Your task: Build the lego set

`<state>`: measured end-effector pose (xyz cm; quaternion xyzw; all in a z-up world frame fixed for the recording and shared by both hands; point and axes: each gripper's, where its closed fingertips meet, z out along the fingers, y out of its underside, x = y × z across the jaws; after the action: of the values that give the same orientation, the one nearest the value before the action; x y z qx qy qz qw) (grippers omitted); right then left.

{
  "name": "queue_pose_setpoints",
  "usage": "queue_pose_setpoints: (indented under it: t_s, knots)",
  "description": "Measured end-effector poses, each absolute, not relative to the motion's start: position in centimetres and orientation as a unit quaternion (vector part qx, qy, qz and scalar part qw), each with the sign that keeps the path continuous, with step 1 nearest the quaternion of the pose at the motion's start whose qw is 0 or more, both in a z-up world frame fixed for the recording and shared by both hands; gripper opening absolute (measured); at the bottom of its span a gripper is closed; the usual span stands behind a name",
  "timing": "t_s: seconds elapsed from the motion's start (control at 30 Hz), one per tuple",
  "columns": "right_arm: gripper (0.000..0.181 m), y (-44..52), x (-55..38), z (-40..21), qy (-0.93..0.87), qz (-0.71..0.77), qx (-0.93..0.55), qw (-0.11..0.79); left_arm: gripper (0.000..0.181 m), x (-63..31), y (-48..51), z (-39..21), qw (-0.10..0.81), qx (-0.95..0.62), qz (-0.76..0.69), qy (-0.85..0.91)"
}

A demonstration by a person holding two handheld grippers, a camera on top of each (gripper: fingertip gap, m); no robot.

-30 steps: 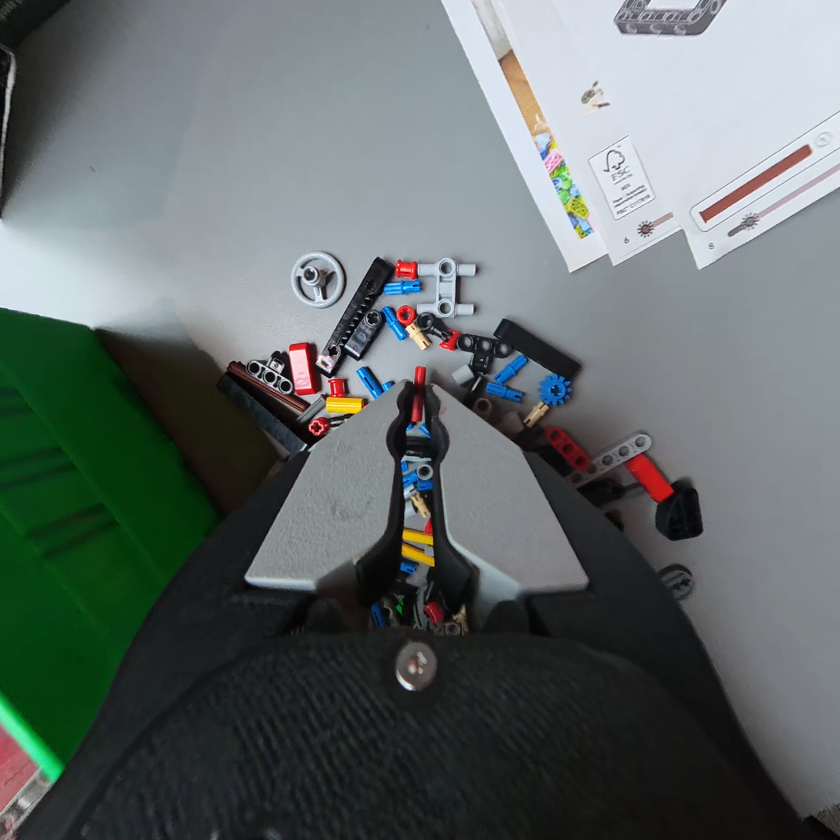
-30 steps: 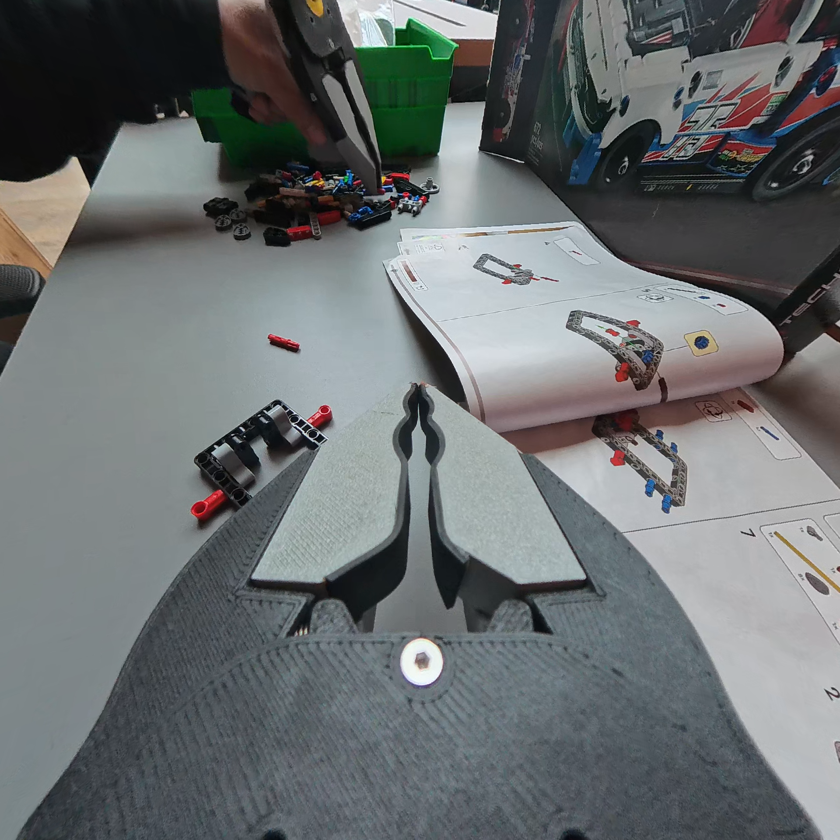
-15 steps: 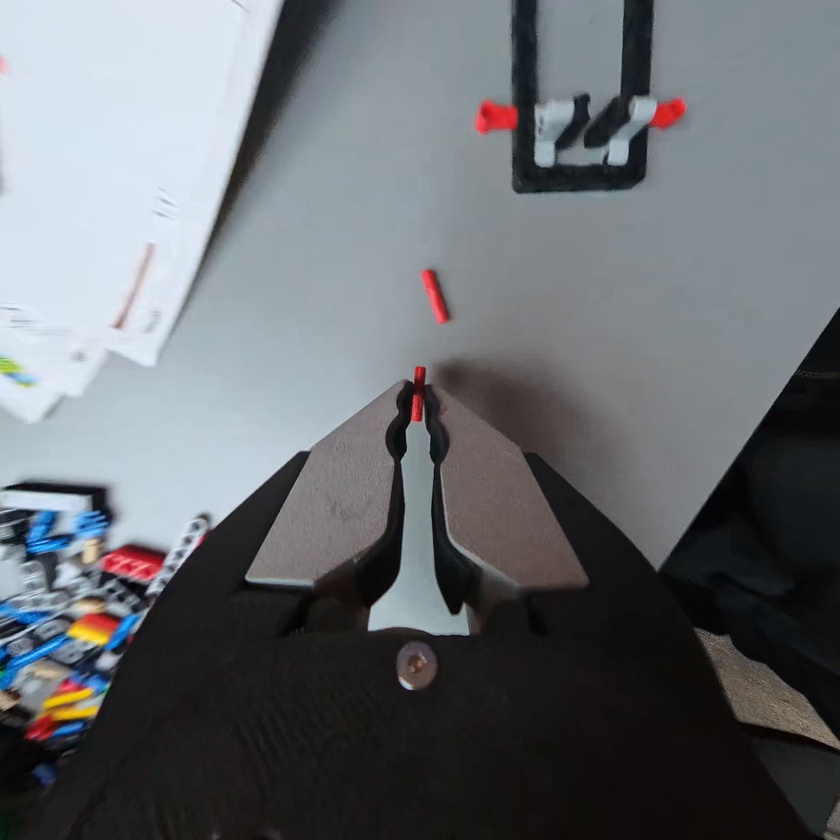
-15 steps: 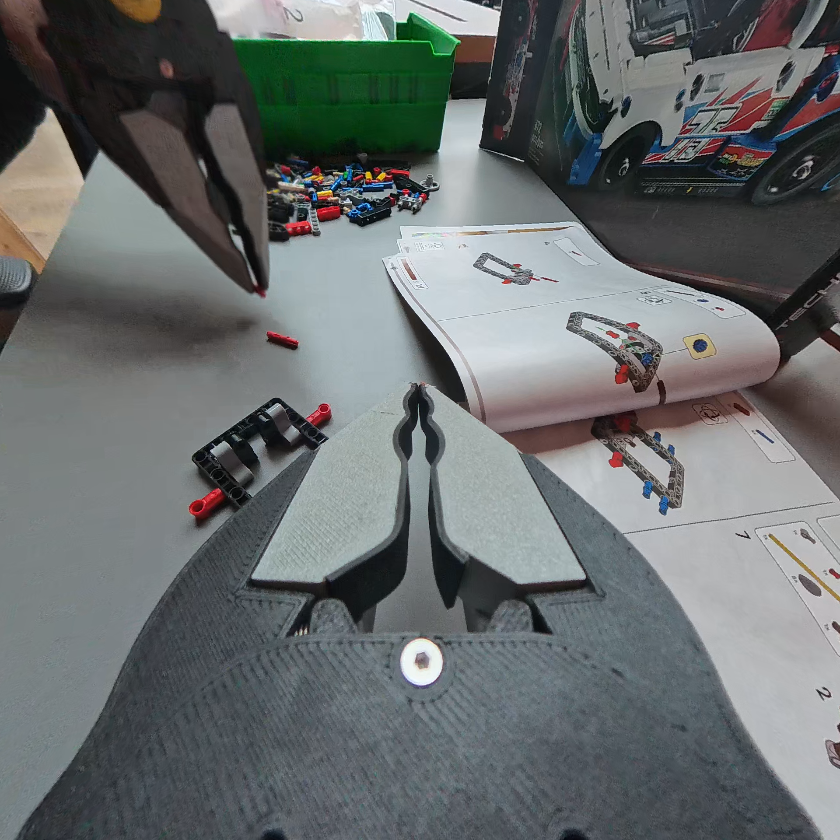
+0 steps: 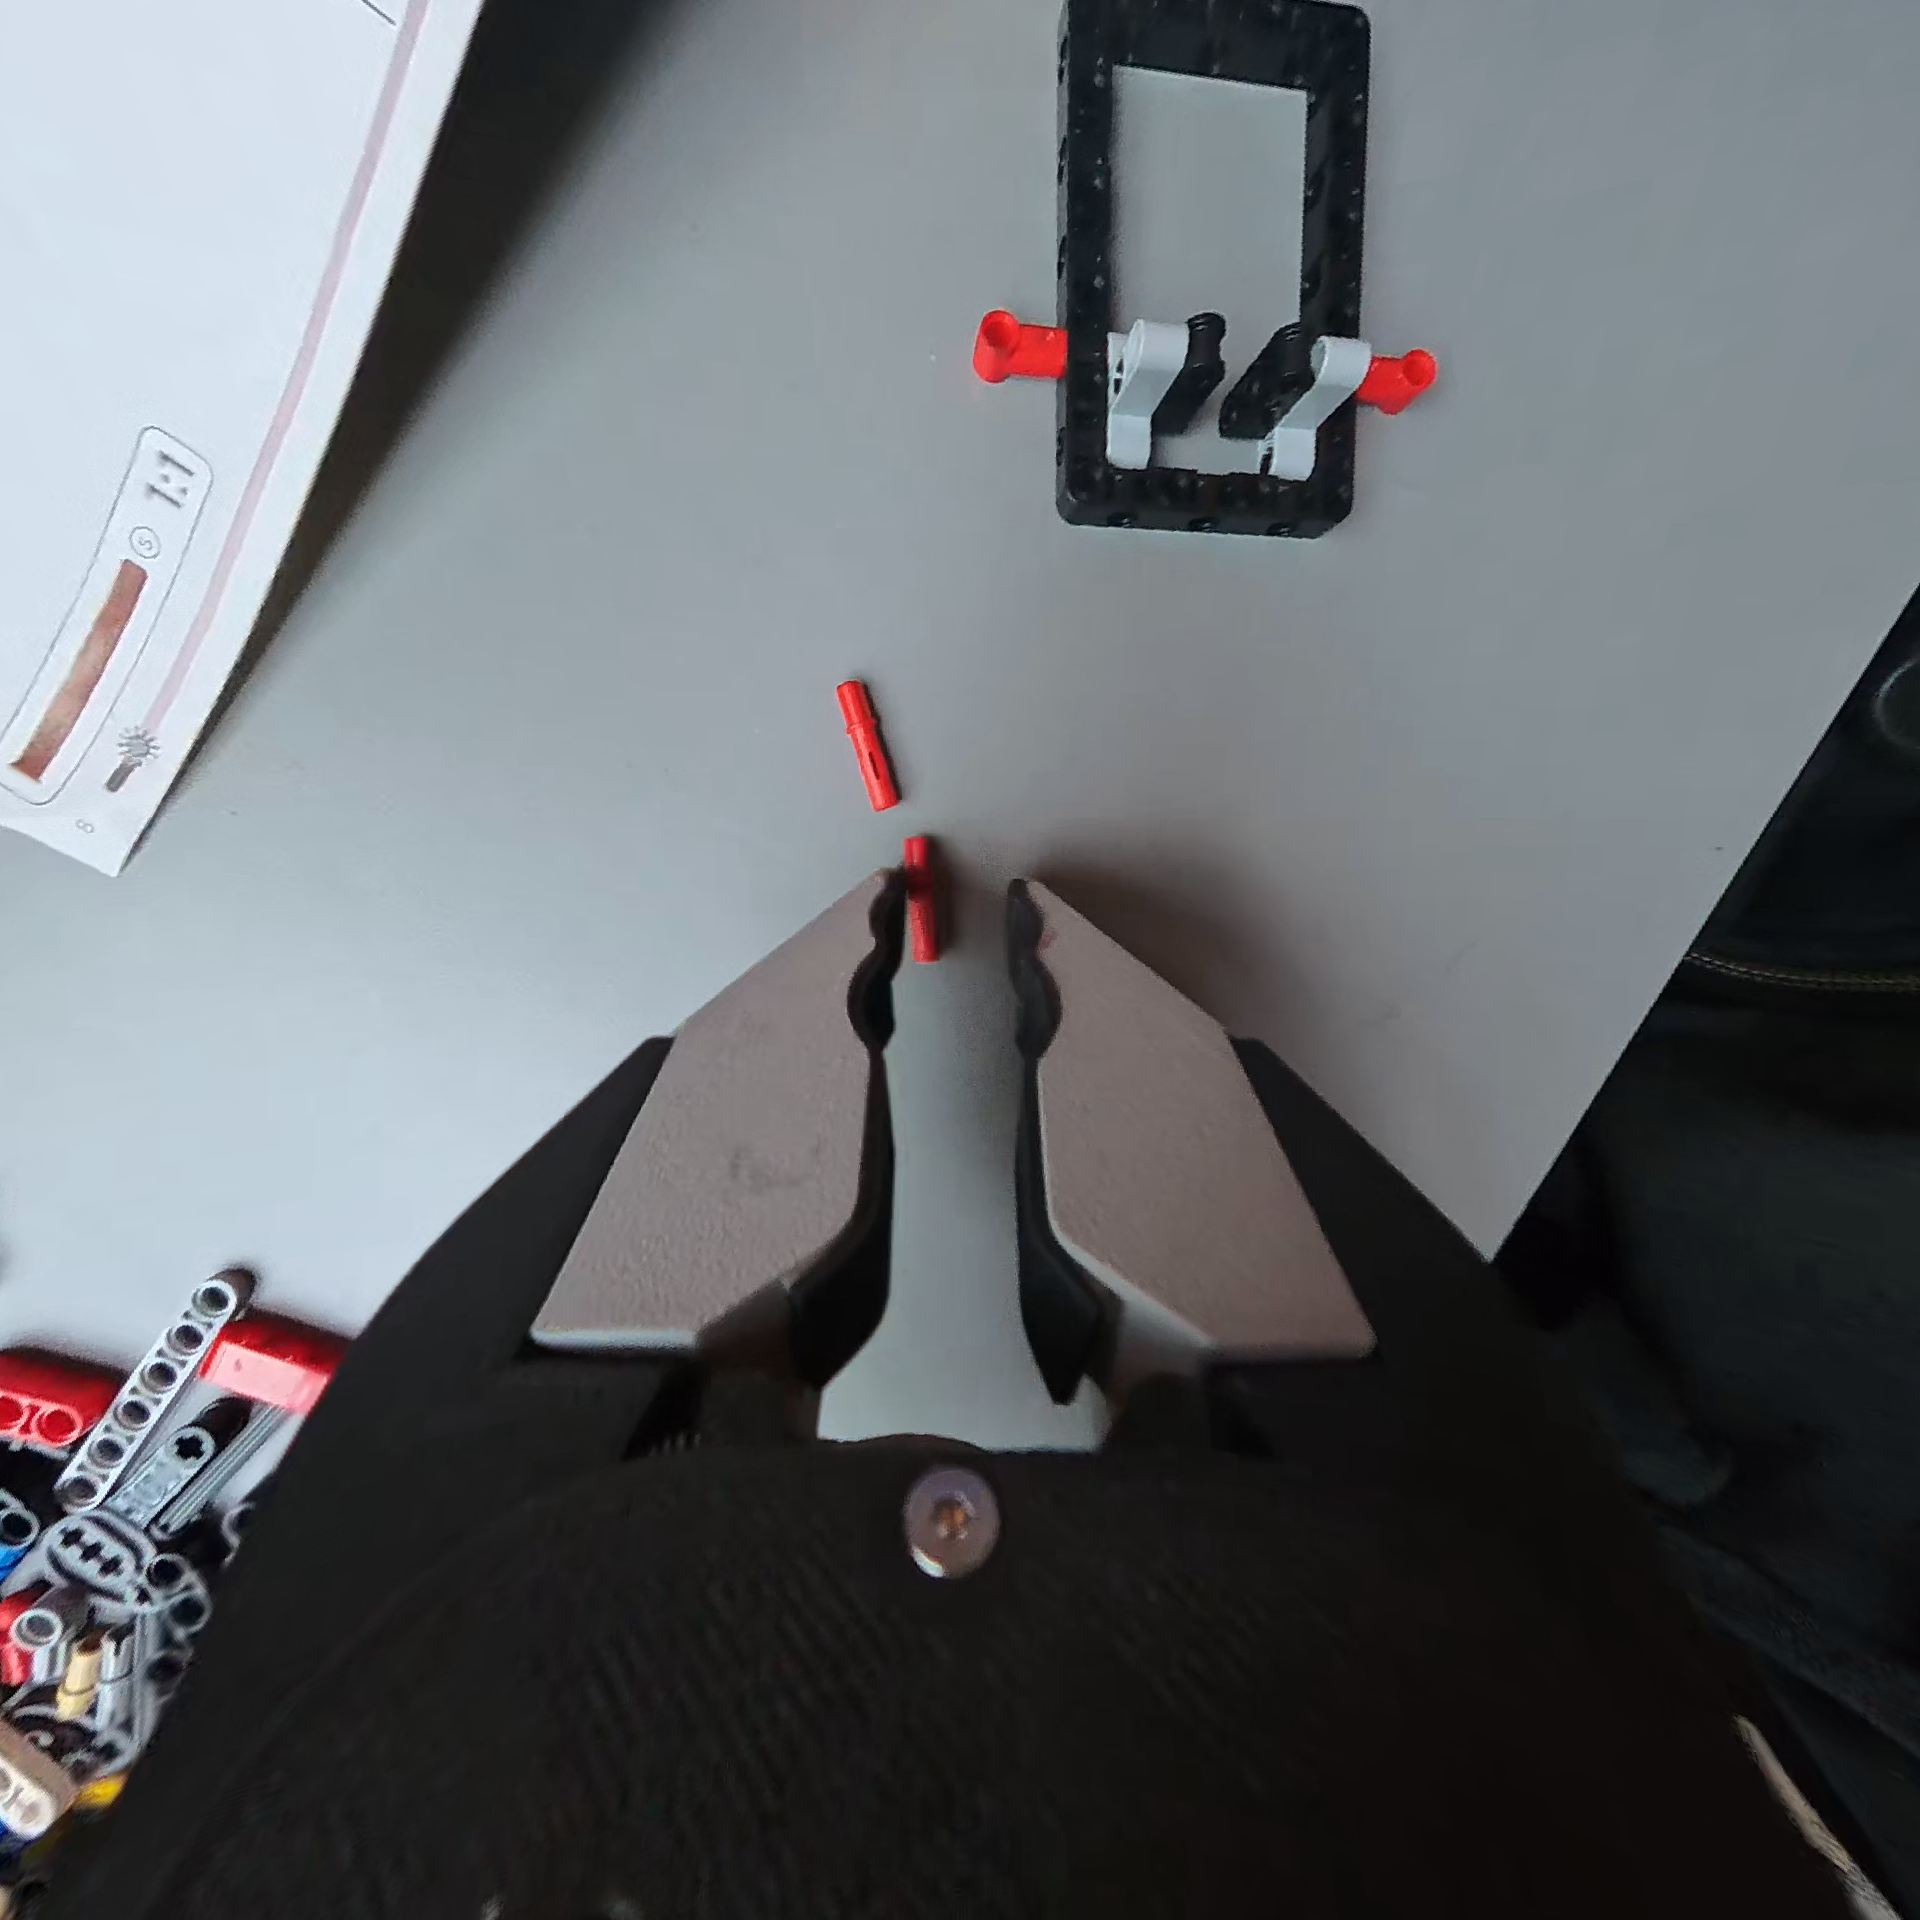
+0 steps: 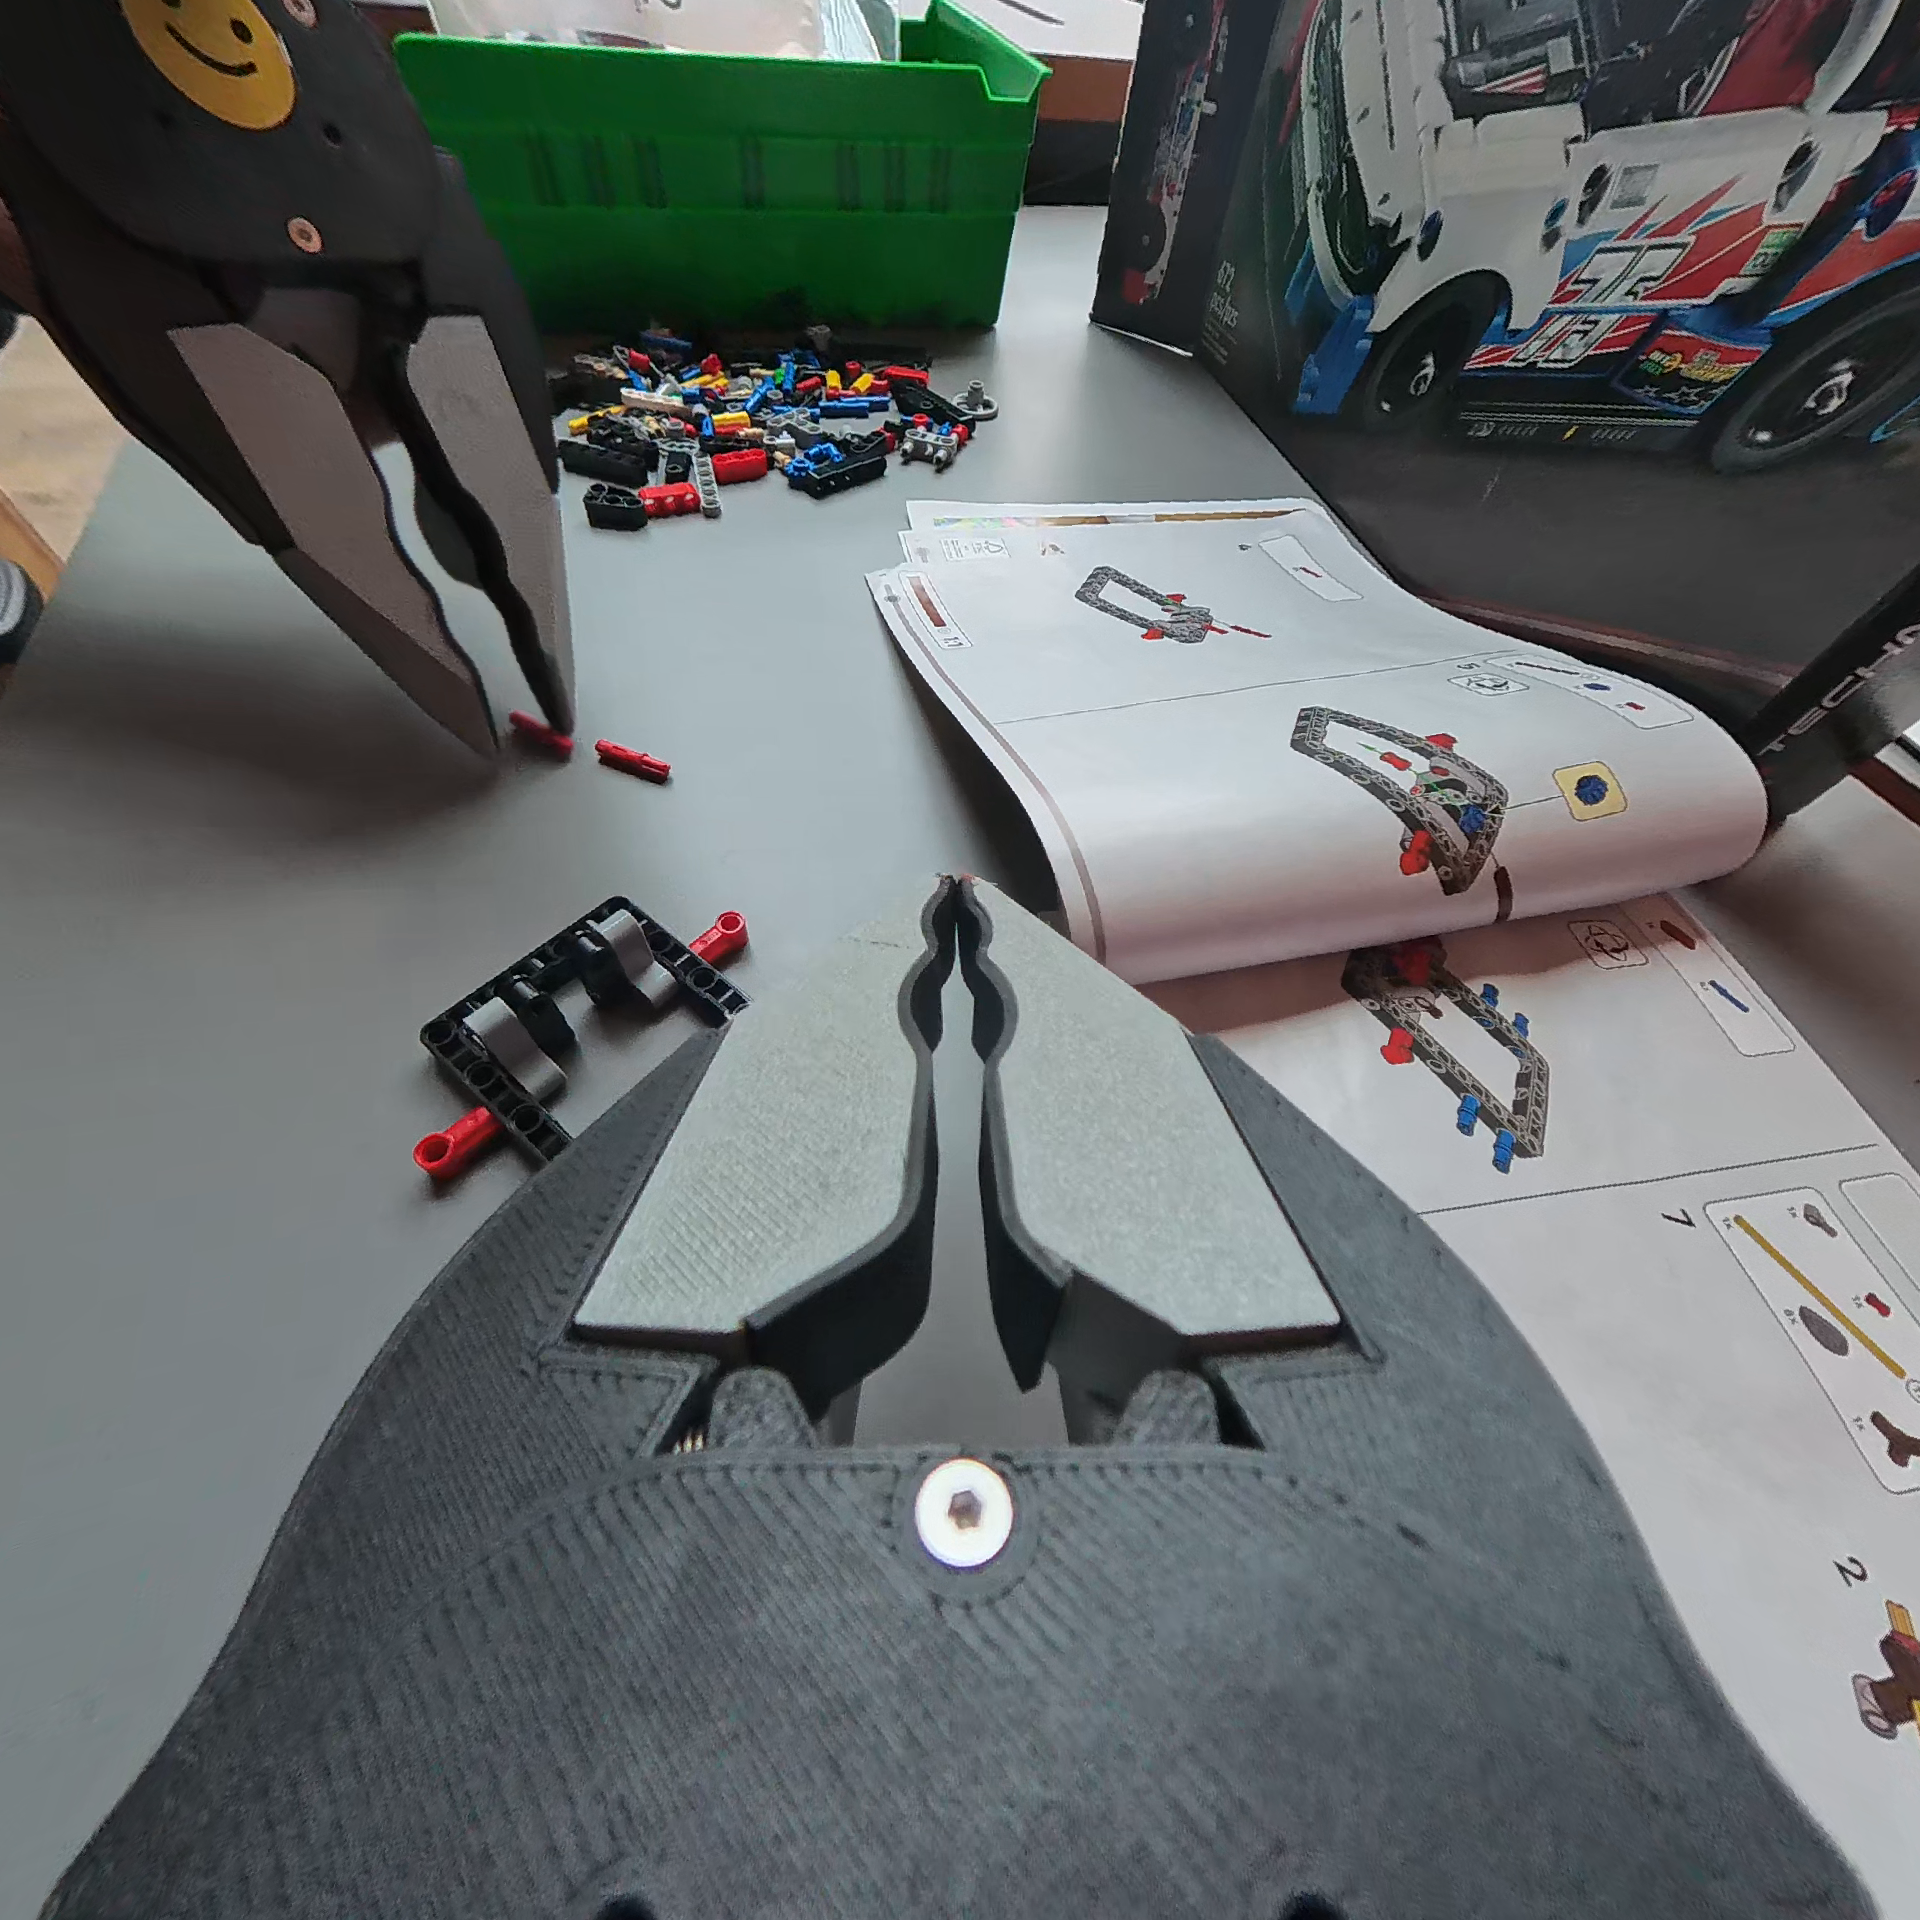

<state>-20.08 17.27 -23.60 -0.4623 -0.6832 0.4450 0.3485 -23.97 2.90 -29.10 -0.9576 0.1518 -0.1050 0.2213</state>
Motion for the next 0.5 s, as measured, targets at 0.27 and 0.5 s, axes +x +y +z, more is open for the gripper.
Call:
queue_pose_setpoints:
  t_s: [0.27, 0.5]
  knots:
    - [0.0, 17.6, -20.1, -23.4, -0.677, 0.453, -0.463, 0.349, 0.021, -25.5, 2.7, -26.4, 0.276, -0.939, -0.141, 0.147]
    - [0.0, 17.6, -20.1, -23.1, -0.676, 0.459, -0.454, 0.355, 0.021, -27.4, 9.3, -20.2, 0.433, -0.882, -0.112, 0.151]
